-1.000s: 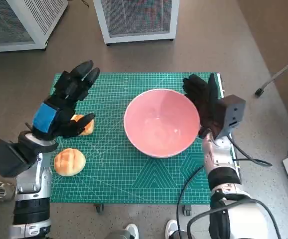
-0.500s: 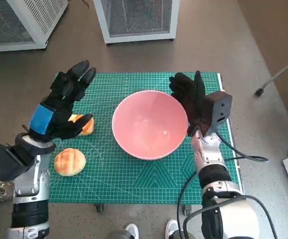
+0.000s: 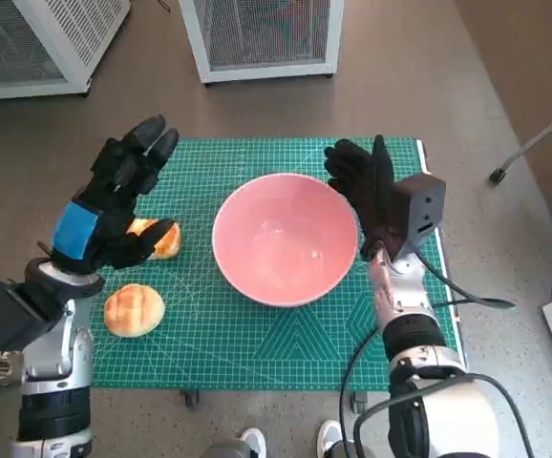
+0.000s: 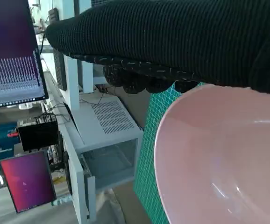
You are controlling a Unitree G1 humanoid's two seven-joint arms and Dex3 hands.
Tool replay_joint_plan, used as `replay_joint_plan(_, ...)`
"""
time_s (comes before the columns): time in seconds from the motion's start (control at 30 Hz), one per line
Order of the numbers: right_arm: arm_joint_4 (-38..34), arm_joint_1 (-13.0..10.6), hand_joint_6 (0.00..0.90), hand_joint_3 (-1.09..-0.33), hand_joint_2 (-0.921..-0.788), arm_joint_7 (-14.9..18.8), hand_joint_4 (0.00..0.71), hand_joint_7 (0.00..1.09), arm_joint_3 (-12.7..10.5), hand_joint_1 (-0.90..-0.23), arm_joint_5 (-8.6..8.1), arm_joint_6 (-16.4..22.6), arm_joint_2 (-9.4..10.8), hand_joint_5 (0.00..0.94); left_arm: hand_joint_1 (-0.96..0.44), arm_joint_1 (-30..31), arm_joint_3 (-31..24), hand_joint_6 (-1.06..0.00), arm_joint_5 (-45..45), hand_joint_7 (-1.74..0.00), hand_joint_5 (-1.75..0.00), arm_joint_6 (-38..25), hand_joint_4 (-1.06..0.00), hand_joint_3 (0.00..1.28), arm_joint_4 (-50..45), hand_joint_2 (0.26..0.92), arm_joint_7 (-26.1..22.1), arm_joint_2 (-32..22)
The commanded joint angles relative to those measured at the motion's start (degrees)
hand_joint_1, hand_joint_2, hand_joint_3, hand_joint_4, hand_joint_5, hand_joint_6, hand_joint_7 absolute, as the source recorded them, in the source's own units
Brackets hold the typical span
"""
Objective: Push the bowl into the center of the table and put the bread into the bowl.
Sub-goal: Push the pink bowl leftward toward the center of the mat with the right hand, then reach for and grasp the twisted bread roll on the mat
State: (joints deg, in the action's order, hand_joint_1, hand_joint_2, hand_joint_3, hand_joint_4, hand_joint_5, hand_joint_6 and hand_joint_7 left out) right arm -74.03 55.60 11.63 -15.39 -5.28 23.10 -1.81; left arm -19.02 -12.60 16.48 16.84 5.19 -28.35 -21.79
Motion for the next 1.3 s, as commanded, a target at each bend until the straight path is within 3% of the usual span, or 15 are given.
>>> replay_joint_plan(0.03, 1.96, 0.51, 0.154, -0.739, -0.921, 2.46, 0.16, 0.16, -1.29, -0.593, -2.05, 3.16, -0.72, 0.003, -0.62, 0.82, -1.03, -0.02, 0.35, -0.46, 0.0, -0.9, -0.19, 0.37, -1.72, 0.921, 0.85, -0.67)
replay_joint_plan(0.13, 3.82, 0.42, 0.156, -0.723, -0.921, 4.2, 0.163, 0.16, -1.44, -0.601, -3.06, 6.38, -0.65, 0.004, -0.62, 0.95, -1.31, -0.02, 0.38, -0.46, 0.0, -1.46, -0.19, 0.37, -2.49, 0.921, 1.18, -0.84)
replay_joint_plan(0.33, 10.52, -0.77, 0.163, -0.699, -0.921, 11.83, 0.165, 0.16, -1.74, -0.635, -6.79, 14.12, -0.06, 0.003, -0.61, 1.05, -2.04, -0.02, 0.14, -0.47, 0.0, -2.65, -0.19, 0.37, -4.72, 0.921, 2.05, -1.5)
replay_joint_plan(0.5, 20.22, -3.75, 0.162, -0.697, -0.921, 18.08, 0.165, 0.17, -0.16, -0.649, -9.89, 17.92, 0.48, 0.003, -0.59, 1.14, -2.8, -0.02, -2.09, -0.49, 0.0, -2.54, -0.19, 0.37, -6.57, 0.921, 2.56, -3.66)
replay_joint_plan(0.67, 27.71, -6.68, 0.161, -0.706, -0.921, 21.11, 0.173, 0.17, 2.08, -0.634, -10.82, 19.92, -0.12, 0.006, -0.54, 2.09, -4.26, 0.0, -10.56, -0.5, 0.0, -4.75, -0.18, 0.22, -11.09, 0.906, 3.88, -10.68)
replay_joint_plan(0.73, 30.09, -7.62, 0.161, -0.709, -0.921, 21.9, 0.176, 0.18, 2.78, -0.63, -11.25, 19.95, -0.38, 0.007, -0.51, 2.83, -4.95, 0.0, -15.18, -0.5, 0.0, -8.27, -0.16, 0.14, -14.6, 0.894, 4.11, -14.36)
replay_joint_plan(0.83, 33.51, -9.08, 0.162, -0.712, -0.921, 22.61, 0.18, 0.18, 3.67, -0.628, -11.83, 19.77, -0.68, 0.008, -0.42, 4.17, -4.93, -0.02, -24.87, -0.4, 0.0, -20.99, -0.1, 0.05, -23.81, 0.81, 2.85, -20.56)
replay_joint_plan(0.93, 35.21, -9.88, 0.162, -0.714, -0.921, 22.31, 0.181, 0.19, 4.19, -0.634, -11.72, 19.56, -0.87, 0.008, -0.22, 4.11, -3.3, -0.07, -31.59, -0.21, 0.0, -32.99, -0.03, 0.02, -30.16, 0.717, 0.19, -24.74)
replay_joint_plan(1.0, 35.91, -10.3, 0.161, -0.714, -0.921, 22.09, 0.182, 0.19, 4.37, -0.639, -11.7, 19.36, -0.95, 0.008, -0.12, 3.09, -1.28, -0.07, -35.13, -0.17, 0.0, -39.73, -0.02, 0.01, -32.67, 0.697, -1.8, -27.08)
replay_joint_plan(1.1, 36.85, -10.88, 0.159, -0.712, -0.921, 21.63, 0.181, 0.2, 4.51, -0.648, -11.67, 18.72, -0.99, 0.007, -0.01, 1.3, 1.56, -0.09, -38.31, -0.1, 0.0, -44.81, -0.02, 0.01, -33.73, 0.687, -3.44, -28.45)
replay_joint_plan(1.3, 38.54, -11.79, 0.157, -0.71, -0.921, 20.78, 0.18, 0.21, 4.88, -0.654, -11.9, 17.33, -0.8, 0.005, 0.03, -1.26, 5.33, -0.12, -38.14, -0.06, 0.0, -49.91, -0.02, 0.01, -33.31, 0.687, -6.83, -28.65)
